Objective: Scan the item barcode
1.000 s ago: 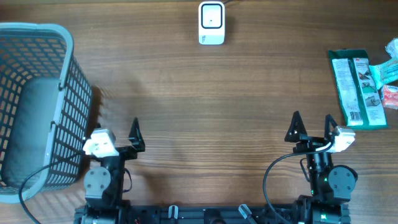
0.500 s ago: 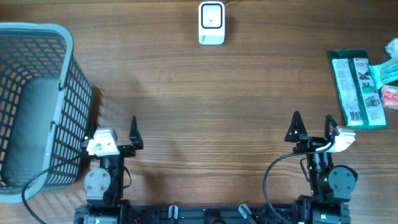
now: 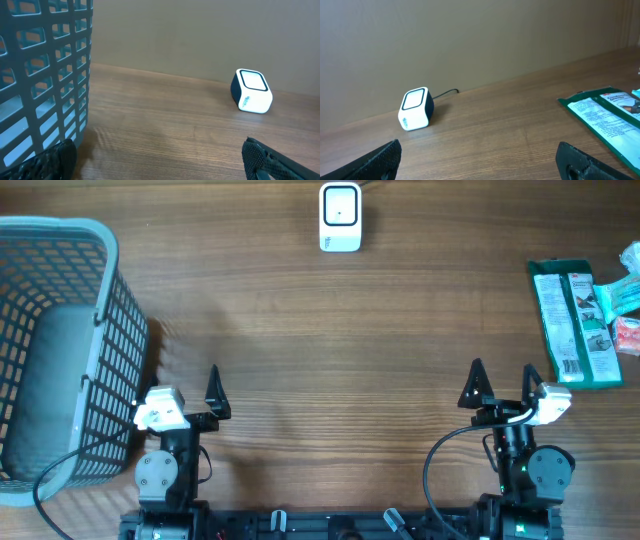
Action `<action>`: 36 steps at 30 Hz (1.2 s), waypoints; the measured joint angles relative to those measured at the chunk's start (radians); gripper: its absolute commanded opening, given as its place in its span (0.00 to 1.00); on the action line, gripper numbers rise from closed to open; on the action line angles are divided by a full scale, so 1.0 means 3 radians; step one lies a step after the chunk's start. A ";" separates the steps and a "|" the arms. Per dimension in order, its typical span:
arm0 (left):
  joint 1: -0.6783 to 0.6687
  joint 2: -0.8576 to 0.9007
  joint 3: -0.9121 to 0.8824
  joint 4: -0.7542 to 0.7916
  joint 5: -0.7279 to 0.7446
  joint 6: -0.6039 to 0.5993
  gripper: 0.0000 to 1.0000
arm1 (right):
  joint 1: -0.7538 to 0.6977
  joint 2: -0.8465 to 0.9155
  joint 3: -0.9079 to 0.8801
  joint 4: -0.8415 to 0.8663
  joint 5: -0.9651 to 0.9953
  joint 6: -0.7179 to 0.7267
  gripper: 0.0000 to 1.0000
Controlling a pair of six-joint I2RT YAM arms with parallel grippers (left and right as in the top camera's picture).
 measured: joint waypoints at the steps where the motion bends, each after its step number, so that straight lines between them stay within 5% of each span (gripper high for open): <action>1: 0.0000 0.0000 0.0000 0.0000 0.0000 0.0000 1.00 | 0.0000 0.0000 0.0000 0.0000 0.0000 0.0000 1.00; 36: 0.0118 0.0000 0.0000 0.0000 0.0000 0.0000 1.00 | 0.0000 0.0000 0.0000 0.0000 0.0000 0.0000 1.00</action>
